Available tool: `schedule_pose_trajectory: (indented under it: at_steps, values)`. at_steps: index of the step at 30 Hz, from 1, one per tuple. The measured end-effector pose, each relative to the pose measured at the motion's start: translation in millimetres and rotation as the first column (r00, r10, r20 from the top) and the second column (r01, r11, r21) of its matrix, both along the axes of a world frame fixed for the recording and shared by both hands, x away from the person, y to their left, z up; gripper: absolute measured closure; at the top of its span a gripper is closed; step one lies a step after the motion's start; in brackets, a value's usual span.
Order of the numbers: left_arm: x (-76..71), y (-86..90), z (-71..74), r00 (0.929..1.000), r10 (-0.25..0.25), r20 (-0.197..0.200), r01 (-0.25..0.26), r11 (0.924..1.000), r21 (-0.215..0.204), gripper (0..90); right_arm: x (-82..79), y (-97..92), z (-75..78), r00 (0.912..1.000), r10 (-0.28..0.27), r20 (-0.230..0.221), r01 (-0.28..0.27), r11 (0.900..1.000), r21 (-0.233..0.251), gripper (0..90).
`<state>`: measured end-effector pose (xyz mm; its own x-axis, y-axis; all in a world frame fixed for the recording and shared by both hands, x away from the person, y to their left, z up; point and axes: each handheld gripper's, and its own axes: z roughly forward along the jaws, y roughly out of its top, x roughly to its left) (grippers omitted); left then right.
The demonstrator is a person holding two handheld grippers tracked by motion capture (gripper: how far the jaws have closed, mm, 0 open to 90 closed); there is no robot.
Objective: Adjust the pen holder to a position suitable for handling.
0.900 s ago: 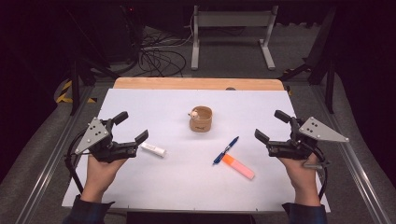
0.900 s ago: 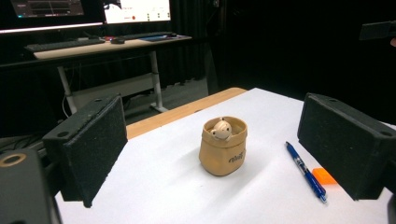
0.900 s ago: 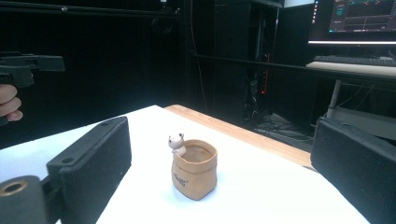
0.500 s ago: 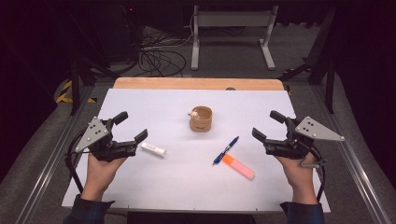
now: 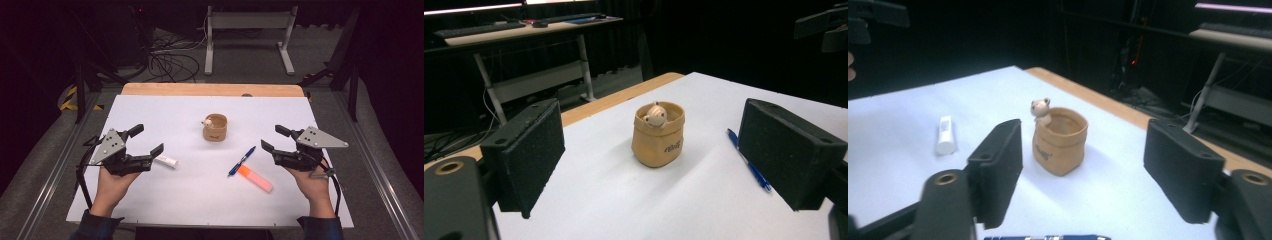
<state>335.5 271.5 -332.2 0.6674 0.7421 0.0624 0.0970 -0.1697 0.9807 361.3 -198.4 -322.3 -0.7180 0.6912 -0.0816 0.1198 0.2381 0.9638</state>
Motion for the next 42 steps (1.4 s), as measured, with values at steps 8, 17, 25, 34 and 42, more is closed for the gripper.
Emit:
schedule_pose_trajectory:
  at_steps: [8,17,25,34,42]
  values:
    - [-2.0,-1.8,-0.5,0.9997,0.019,0.014,-0.019,0.9997,0.017,12.5,5.1,5.8,-9.5,0.9953,-0.013,-0.096,0.003,0.9947,-0.103,40.0]
    - [-2.5,-2.5,-1.1,0.9998,0.010,0.014,-0.010,0.9999,0.006,12.4,6.3,18.2,-24.1,0.9881,-0.020,-0.153,-0.008,0.9838,-0.179,43.7]
    - [-4.2,-2.0,0.4,0.9997,0.009,0.021,-0.009,1.0000,0.001,12.3,9.0,26.7,-38.2,0.9782,-0.025,-0.206,-0.026,0.9705,-0.240,44.8]
    - [-5.0,-4.3,-0.2,0.9991,0.007,0.041,-0.009,0.9991,0.041,12.3,8.2,30.3,-46.5,0.9688,-0.024,-0.247,-0.045,0.9618,-0.270,46.0]
    - [-5.0,-4.2,-0.6,0.9994,0.010,0.033,-0.011,0.9993,0.035,12.3,5.6,31.2,-53.1,0.9572,-0.028,-0.288,-0.059,0.9553,-0.290,47.5]
